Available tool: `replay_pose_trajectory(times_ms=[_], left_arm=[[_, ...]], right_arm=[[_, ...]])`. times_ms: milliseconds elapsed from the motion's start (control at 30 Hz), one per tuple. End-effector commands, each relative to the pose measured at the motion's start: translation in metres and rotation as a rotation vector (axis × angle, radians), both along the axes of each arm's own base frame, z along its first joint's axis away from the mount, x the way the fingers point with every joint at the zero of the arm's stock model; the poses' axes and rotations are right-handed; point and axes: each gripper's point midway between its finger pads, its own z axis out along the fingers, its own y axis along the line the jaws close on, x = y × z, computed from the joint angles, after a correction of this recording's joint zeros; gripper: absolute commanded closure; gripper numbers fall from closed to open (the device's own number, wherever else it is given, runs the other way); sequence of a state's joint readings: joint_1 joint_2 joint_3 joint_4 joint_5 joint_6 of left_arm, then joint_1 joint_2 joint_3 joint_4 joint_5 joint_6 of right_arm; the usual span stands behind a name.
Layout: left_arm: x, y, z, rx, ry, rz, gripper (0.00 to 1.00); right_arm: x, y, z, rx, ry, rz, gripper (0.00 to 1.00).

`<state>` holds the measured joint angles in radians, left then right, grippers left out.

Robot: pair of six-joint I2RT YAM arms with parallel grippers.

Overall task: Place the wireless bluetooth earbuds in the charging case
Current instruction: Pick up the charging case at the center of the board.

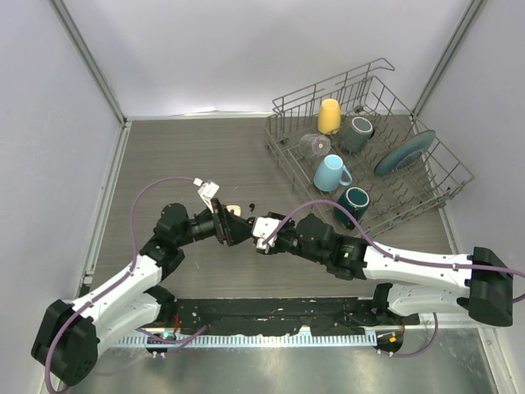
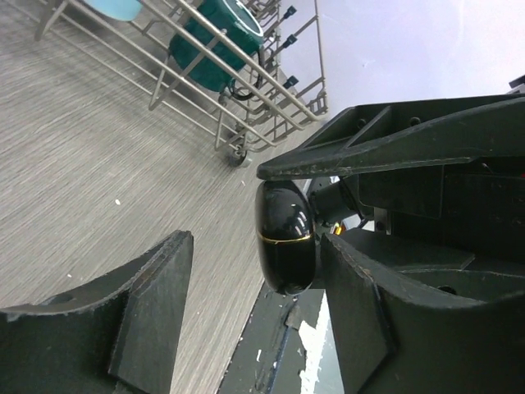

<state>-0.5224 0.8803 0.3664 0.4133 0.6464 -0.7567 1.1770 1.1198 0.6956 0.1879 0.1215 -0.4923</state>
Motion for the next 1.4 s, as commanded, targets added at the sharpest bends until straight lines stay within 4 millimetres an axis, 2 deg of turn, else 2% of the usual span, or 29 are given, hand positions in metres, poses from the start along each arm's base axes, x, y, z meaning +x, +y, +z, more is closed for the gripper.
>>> replay_pose_trajectory(times_ms=[0,233,433,467,567,667,700,767,800,833,933,967,1000,1033,1067,1100,1133,1200,1233,1267,1300,1333,1367], left_arm=[[0.003,-0.008,0.033,-0.067,-0.112,-0.017,0.42],[-0.003,-0.012,0.036,-0.078,-0.126,-0.047,0.61],[-0.005,-0.014,0.038,-0.085,-0.139,-0.055,0.65],[-0.005,-0.014,0.037,-0.084,-0.137,-0.057,0.72],[-0.006,-0.015,0.037,-0.083,-0.135,-0.063,0.85],[-0.005,-0.015,0.036,-0.081,-0.143,-0.058,0.89],[-0.004,-0.015,0.035,-0.081,-0.144,-0.052,0.90],[0.001,-0.012,0.035,-0.089,-0.165,-0.009,0.92],[0.002,-0.010,0.038,-0.098,-0.188,0.011,0.93],[0.007,-0.006,0.032,-0.093,-0.195,0.051,0.93],[0.014,0.006,0.035,-0.106,-0.248,0.146,0.95],[0.026,0.014,0.036,-0.098,-0.264,0.232,1.00],[0.029,0.020,0.030,-0.084,-0.264,0.273,1.00],[0.032,0.028,0.038,-0.096,-0.296,0.324,1.00],[0.041,0.038,0.040,-0.096,-0.318,0.402,1.00],[0.040,0.043,0.034,-0.090,-0.330,0.425,1.00],[0.037,0.049,0.046,-0.125,-0.376,0.445,1.00],[0.039,0.060,0.042,-0.123,-0.392,0.503,1.00],[0.036,0.064,0.047,-0.137,-0.417,0.515,1.00],[0.035,0.067,0.048,-0.137,-0.435,0.524,1.00],[0.034,0.068,0.043,-0.121,-0.456,0.521,1.00],[0.031,0.069,0.045,-0.129,-0.486,0.519,1.00],[0.027,0.071,0.049,-0.144,-0.515,0.518,1.00]], right_arm=[[0.002,0.012,0.042,0.126,-0.038,0.001,0.99],[-0.001,0.014,0.045,0.140,-0.036,0.009,0.99],[-0.003,0.015,0.044,0.139,-0.034,0.019,0.99],[-0.003,0.015,0.044,0.141,-0.034,0.019,0.99],[-0.003,0.016,0.044,0.143,-0.031,0.019,0.99],[-0.003,0.016,0.045,0.154,-0.024,0.014,0.99],[-0.001,0.016,0.045,0.164,-0.017,-0.002,0.82],[0.005,0.013,0.051,0.200,0.012,-0.058,0.62],[0.005,0.013,0.054,0.230,0.046,-0.077,0.06],[0.007,0.012,0.058,0.246,0.056,-0.094,0.05],[0.008,0.007,0.062,0.260,0.092,-0.127,0.05],[0.007,0.003,0.063,0.269,0.112,-0.142,0.05],[0.010,-0.001,0.064,0.280,0.128,-0.178,0.05],[0.011,-0.003,0.069,0.311,0.166,-0.206,0.05],[0.012,-0.008,0.065,0.295,0.191,-0.234,0.05],[0.016,-0.014,0.066,0.298,0.206,-0.280,0.05],[0.016,-0.015,0.076,0.349,0.261,-0.313,0.05],[0.021,-0.022,0.066,0.310,0.340,-0.374,0.05],[0.021,-0.017,0.078,0.354,0.414,-0.373,0.05],[0.031,-0.027,0.067,0.323,0.477,-0.427,0.05],[0.035,-0.027,0.062,0.322,0.532,-0.444,0.05],[0.027,-0.017,0.069,0.337,0.621,-0.360,0.06],[0.039,-0.025,0.069,0.401,0.726,-0.402,0.08]])
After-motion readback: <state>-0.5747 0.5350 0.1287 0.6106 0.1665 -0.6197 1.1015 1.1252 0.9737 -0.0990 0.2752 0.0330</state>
